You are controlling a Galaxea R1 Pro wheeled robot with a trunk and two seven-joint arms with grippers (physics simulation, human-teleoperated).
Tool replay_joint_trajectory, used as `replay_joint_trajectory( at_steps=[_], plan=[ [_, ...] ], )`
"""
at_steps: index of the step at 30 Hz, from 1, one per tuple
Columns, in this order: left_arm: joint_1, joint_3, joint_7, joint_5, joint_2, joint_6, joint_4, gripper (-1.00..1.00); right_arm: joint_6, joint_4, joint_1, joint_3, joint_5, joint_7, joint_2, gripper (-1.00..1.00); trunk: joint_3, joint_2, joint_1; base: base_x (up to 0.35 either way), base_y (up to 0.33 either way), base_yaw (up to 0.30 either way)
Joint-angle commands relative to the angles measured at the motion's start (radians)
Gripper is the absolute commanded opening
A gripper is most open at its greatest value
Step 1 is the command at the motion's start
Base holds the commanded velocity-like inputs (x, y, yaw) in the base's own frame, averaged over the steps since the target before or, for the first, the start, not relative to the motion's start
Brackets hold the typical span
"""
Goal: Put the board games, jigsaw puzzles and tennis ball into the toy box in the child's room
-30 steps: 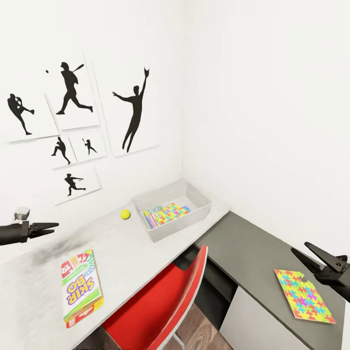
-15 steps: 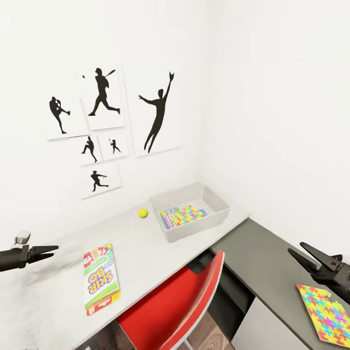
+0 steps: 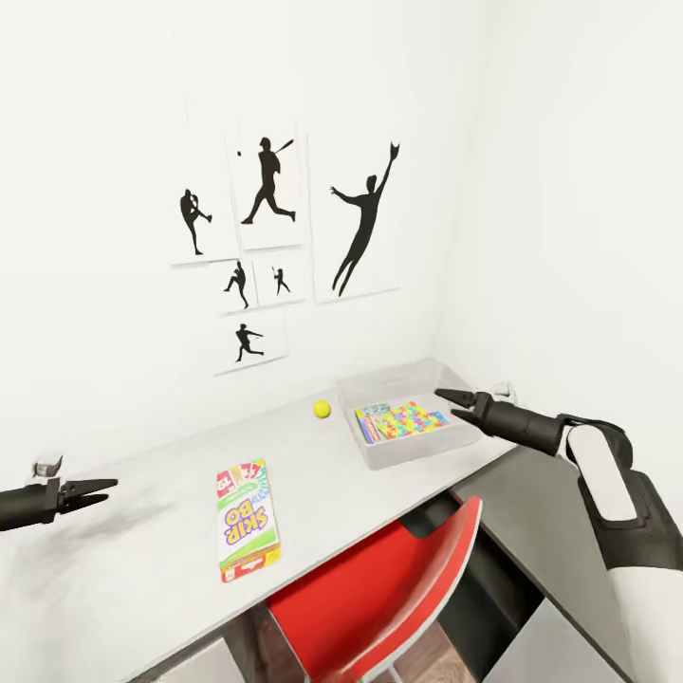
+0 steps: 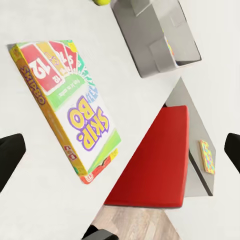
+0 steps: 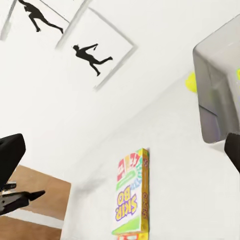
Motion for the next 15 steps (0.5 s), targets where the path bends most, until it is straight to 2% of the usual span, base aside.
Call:
replay_joint_trajectory(
  at_steps=[1,3,5,11,15],
  plan=[
    [-0.002,0.006,-0.007,-0.011,0.000,0.010,0.000,1.00,0.004,0.035,-0.029,0.027,0.010,-0.019,0.007,1.00,-0.002,-0.002,0.000,-0.118,0.113,0.281],
    [-0.002,0.006,-0.007,-0.011,0.002,0.009,0.000,1.00,0.004,0.075,-0.062,0.059,0.010,-0.071,0.026,1.00,-0.002,-0.002,0.000,-0.062,0.059,0.281],
    [-0.002,0.006,-0.007,-0.010,0.003,0.008,0.000,1.00,0.004,0.086,-0.073,0.071,0.011,-0.102,0.036,1.00,-0.002,-0.002,0.000,-0.032,0.030,0.281],
    [-0.002,0.005,-0.007,-0.011,0.002,0.008,0.000,1.00,0.004,0.106,-0.087,0.085,0.012,-0.167,0.053,1.00,-0.002,-0.002,0.000,-0.009,0.009,0.281],
    [-0.002,0.006,-0.007,-0.011,0.002,0.008,0.000,1.00,0.004,0.106,-0.089,0.087,0.013,-0.180,0.055,1.00,-0.002,-0.002,0.000,-0.001,0.001,0.282]
  ],
)
